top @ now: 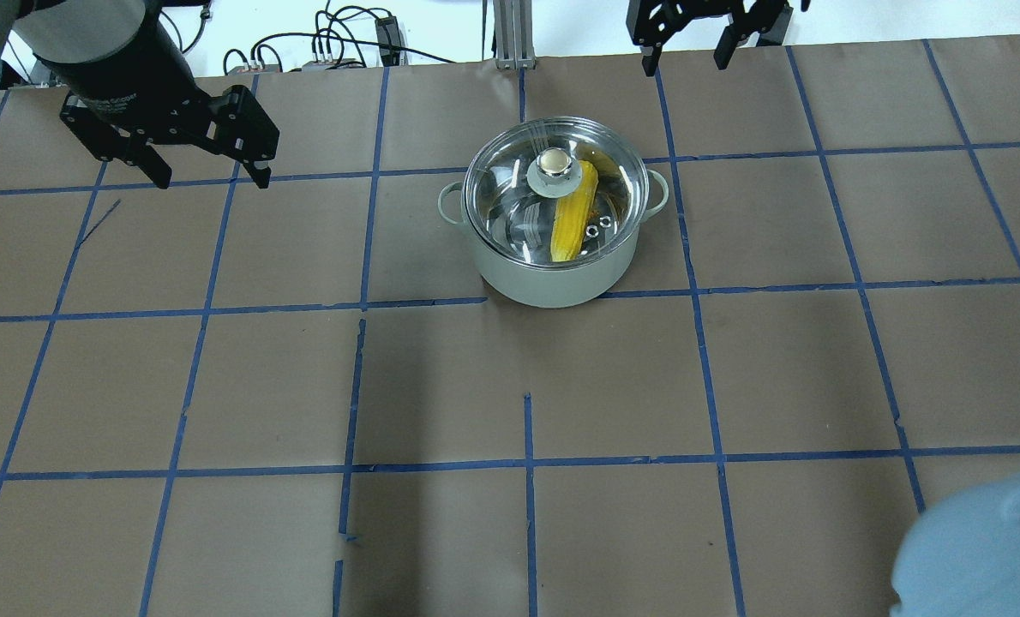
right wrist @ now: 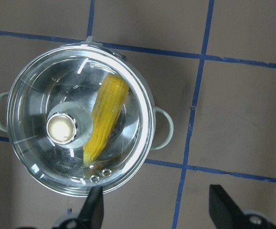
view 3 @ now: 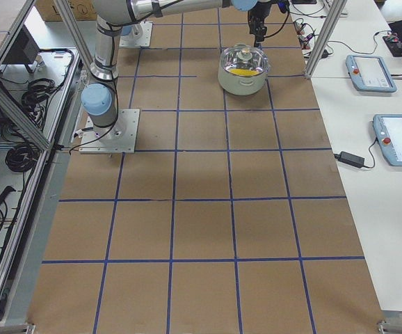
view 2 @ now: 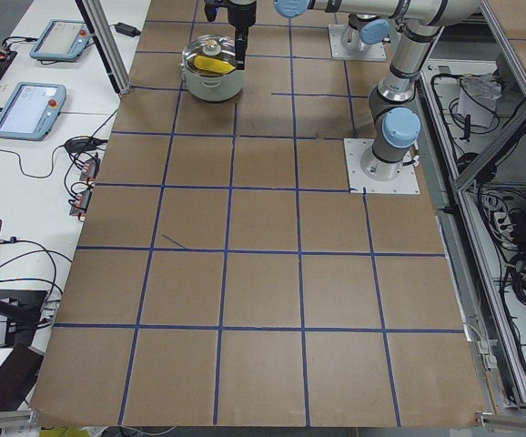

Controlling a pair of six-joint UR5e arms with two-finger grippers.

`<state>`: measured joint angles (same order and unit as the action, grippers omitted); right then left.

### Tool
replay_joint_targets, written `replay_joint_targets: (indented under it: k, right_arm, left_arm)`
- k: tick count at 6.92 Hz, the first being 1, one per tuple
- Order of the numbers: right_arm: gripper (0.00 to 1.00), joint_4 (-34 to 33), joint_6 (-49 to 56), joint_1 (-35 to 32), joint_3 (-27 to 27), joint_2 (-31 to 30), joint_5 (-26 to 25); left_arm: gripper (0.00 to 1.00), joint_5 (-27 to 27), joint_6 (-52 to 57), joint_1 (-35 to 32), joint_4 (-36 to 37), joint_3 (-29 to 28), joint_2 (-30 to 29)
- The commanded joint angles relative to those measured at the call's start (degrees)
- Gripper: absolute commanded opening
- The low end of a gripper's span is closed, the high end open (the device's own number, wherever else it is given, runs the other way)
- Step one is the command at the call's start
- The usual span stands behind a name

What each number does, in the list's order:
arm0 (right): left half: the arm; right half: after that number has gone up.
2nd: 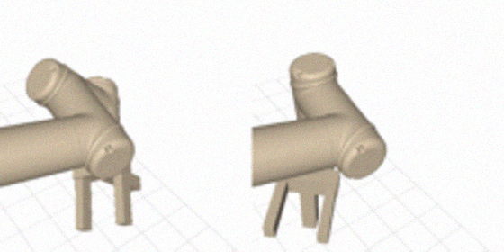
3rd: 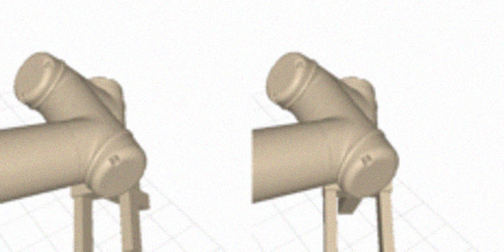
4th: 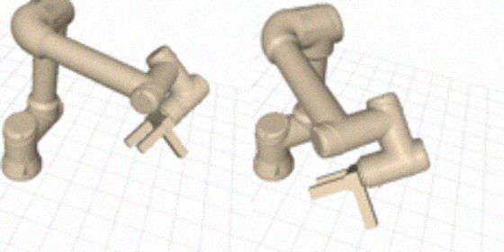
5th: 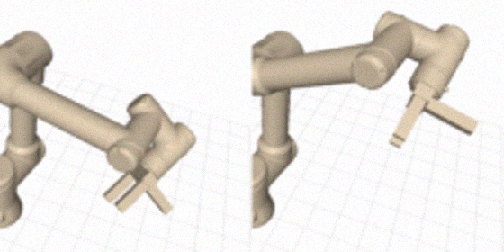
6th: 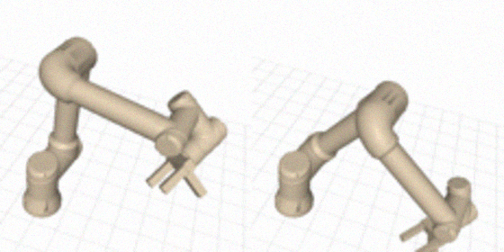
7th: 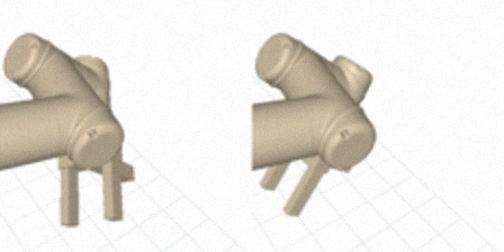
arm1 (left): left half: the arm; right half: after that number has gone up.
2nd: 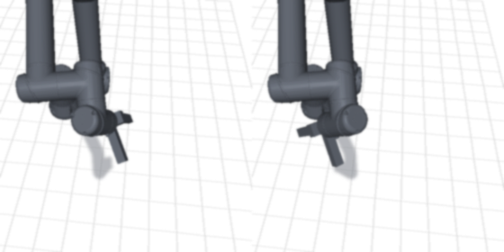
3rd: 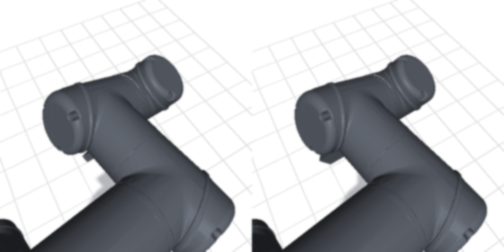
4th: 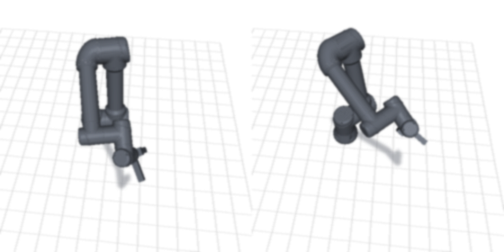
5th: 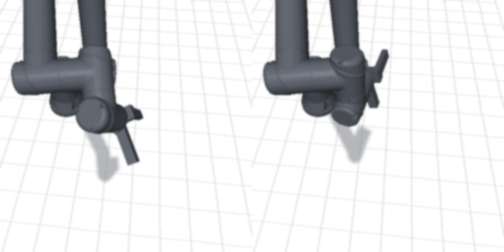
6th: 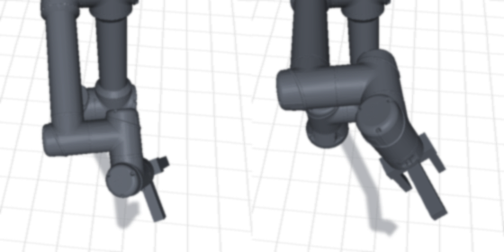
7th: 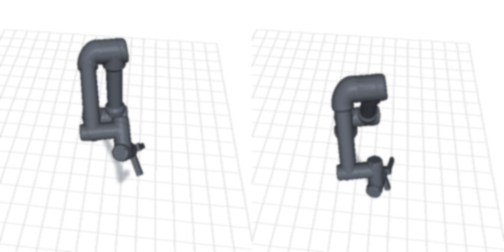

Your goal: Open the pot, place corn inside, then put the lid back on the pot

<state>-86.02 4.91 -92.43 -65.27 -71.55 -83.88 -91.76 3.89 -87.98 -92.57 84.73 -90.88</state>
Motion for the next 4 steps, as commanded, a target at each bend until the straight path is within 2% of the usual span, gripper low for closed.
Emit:
replay_joint_targets:
  k: [1,2,4]
  right_arm:
    - [0.90,-3.1,0.9,3.2,-12.5,-10.5,1.5]
    - [1.00,-3.0,0.5,2.9,-16.4,-14.3,0.8]
    - [1.00,-2.8,1.1,3.0,-18.0,-16.8,0.5]
  left_arm:
    - [1.00,0.0,0.0,0.0,0.0,0.0,0.0]
    - [1.00,0.0,0.0,0.0,-0.1,0.0,0.0]
    - [1.00,0.0,0.0,0.0,0.0,0.0,0.0]
